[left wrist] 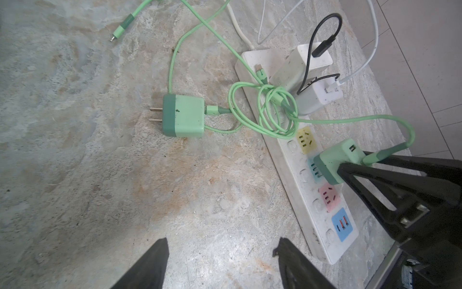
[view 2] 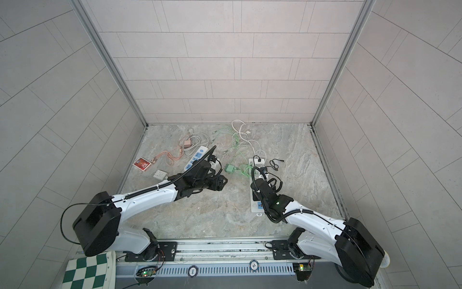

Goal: Insert plugs into power strip
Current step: Insert the plug into the socket.

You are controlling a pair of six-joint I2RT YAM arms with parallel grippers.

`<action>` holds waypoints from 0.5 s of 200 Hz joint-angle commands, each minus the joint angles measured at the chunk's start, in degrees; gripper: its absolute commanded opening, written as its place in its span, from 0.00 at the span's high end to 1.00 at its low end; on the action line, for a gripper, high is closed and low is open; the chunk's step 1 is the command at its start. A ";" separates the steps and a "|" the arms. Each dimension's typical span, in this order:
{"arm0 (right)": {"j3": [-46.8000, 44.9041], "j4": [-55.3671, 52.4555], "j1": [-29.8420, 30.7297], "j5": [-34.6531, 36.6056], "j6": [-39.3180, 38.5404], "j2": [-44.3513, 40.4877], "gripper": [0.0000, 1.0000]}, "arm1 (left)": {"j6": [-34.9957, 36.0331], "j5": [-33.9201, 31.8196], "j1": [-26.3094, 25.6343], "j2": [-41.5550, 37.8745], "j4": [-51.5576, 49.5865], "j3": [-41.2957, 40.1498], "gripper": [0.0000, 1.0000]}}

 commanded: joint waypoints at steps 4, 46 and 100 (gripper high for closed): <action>-0.59 -1.16 -0.38 -0.98 -1.12 2.17 1.00 | 0.81 0.32 0.41 -1.34 -0.69 1.14 0.25; 1.10 0.02 -0.48 -0.69 -3.31 1.84 1.00 | 0.81 0.02 0.49 -1.59 -0.82 0.72 0.25; 1.78 -1.65 -0.48 -1.04 -3.95 -2.94 1.00 | 1.07 -0.60 0.67 -2.36 -0.99 0.52 0.25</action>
